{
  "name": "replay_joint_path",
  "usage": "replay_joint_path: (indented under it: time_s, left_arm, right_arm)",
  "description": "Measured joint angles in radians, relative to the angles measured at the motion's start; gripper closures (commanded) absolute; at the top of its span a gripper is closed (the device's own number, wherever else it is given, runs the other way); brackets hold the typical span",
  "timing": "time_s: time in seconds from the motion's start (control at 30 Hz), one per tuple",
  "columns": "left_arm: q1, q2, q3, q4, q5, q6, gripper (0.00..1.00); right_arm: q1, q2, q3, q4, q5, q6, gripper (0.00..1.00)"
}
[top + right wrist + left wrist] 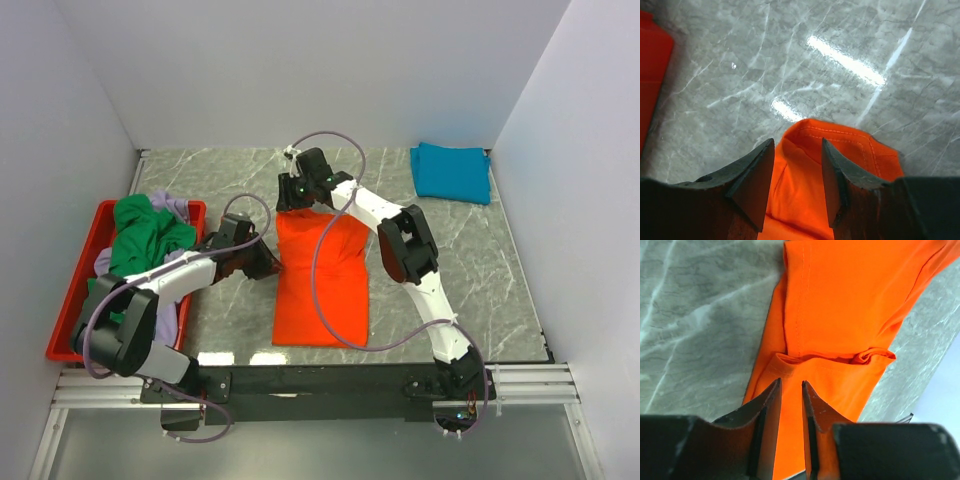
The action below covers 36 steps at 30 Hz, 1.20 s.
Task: Fold and stack the t-shirts
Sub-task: Fold the tshirt
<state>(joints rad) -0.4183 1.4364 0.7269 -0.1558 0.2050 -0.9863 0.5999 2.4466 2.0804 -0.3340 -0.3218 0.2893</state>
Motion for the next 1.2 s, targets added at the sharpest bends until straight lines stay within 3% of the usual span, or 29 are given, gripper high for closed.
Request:
replay_joint_path:
  time_s: [0.47,0.9,1.2]
  left_arm:
    - [0.0,0.069,-0.02,0.039,0.004,-0.005,0.74]
    - [0.0,0.147,0.013,0.039,-0.036,-0.004,0.75]
    - [0.0,0.16,0.031,0.032,-0.071,-0.003,0.78]
  right_arm:
    - [0.0,0.001,-0.06,0.022,0.007,-0.012,0.52]
    - [0.001,-0.016,-0.132,0.069,0.005,-0.014,0.85]
    - [0.0,-0.079,-0.177,0.08,0.018,0.004,0.92]
